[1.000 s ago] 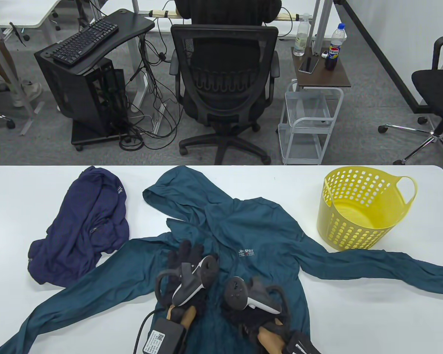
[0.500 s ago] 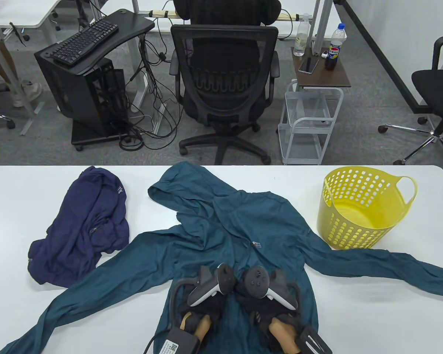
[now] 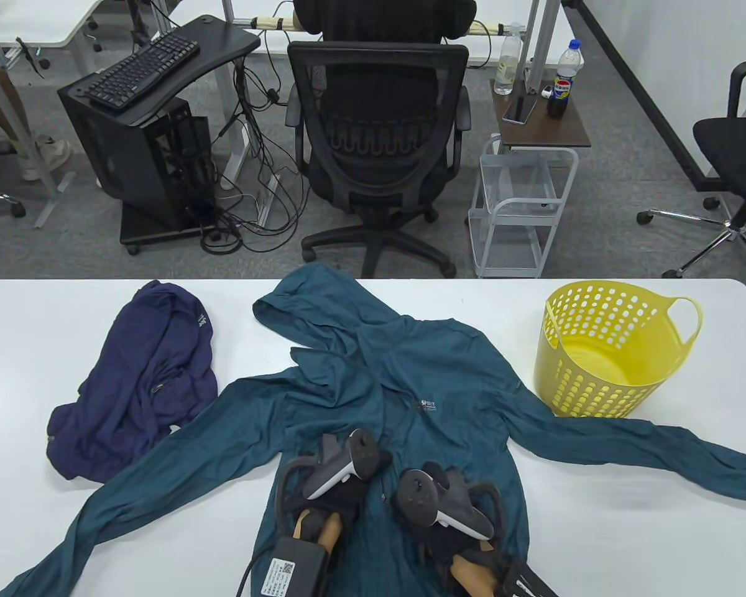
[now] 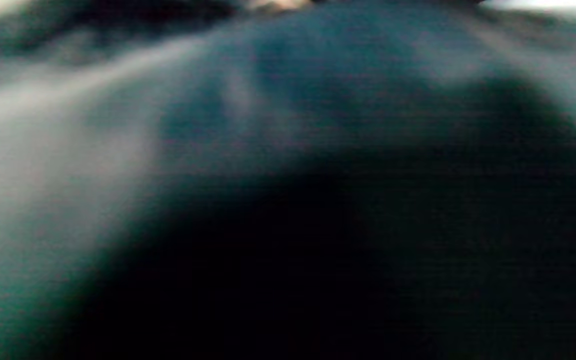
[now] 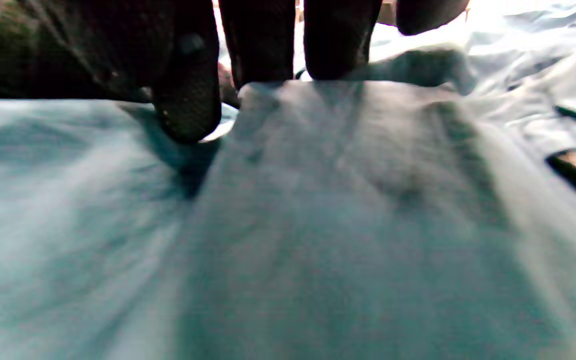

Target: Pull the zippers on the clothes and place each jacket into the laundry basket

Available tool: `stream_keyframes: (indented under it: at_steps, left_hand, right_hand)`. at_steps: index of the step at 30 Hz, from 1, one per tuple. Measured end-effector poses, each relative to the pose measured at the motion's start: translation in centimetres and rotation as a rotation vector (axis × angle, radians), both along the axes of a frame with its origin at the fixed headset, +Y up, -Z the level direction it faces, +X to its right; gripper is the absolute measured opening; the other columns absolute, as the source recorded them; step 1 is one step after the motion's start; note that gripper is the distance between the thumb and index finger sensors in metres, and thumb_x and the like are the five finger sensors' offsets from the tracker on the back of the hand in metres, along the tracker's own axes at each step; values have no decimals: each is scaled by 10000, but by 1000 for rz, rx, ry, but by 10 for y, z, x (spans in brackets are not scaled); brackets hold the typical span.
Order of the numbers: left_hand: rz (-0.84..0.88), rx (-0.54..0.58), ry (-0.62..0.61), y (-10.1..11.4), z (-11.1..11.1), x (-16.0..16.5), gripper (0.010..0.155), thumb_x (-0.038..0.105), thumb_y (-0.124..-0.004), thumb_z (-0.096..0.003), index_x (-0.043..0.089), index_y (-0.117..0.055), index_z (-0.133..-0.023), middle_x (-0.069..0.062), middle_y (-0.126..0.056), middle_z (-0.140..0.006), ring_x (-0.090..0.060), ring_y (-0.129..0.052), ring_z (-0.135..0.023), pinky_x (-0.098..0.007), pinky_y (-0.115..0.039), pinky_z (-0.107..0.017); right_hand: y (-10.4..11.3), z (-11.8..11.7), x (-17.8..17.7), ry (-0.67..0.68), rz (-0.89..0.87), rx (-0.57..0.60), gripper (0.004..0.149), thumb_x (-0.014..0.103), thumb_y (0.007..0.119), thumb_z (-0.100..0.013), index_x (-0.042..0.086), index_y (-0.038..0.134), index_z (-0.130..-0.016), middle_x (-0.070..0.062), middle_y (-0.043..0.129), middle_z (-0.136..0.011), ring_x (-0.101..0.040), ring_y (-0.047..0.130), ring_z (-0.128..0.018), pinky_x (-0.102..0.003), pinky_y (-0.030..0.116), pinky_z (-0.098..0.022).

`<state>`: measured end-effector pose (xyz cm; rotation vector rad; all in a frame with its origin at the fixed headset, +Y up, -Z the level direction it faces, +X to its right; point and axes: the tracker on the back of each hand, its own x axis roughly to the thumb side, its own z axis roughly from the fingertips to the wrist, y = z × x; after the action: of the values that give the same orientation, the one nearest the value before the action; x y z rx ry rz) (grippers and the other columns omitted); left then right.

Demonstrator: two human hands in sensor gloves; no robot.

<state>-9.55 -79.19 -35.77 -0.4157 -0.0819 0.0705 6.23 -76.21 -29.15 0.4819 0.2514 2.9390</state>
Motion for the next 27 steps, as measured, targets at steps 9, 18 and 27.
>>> stream_keyframes:
  at_steps: [9,18,27]
  left_hand:
    - [2,-2,74,-1,-8,-22,518,462,-632,-439,700,-506,-882,189,-353,-1176,-277,-351,-1110,-602,-391,-760]
    - [-53,208,-1,27,11,-10,534,454,-654,-413,644,-561,-904,154,-551,-1162,-292,-480,-1094,-611,-477,-737]
    - [11,174,-127,33,26,20,487,426,-668,-414,588,-712,-871,153,-794,-1037,-228,-738,-986,-576,-589,-704]
  right_hand:
    - [6,13,-15,158,-10,-87,428,487,798,-454,316,922,-826,-1,757,-1102,-415,653,-1019,-637,527,-704]
    - [-14,-6,-1,37,-51,-178,430,492,730,-482,361,834,-879,41,624,-1147,-370,583,-1046,-611,539,-709]
    - [-21,-18,18,-52,-98,-167,441,469,742,-479,362,774,-906,39,573,-1159,-348,517,-1065,-613,485,-724]
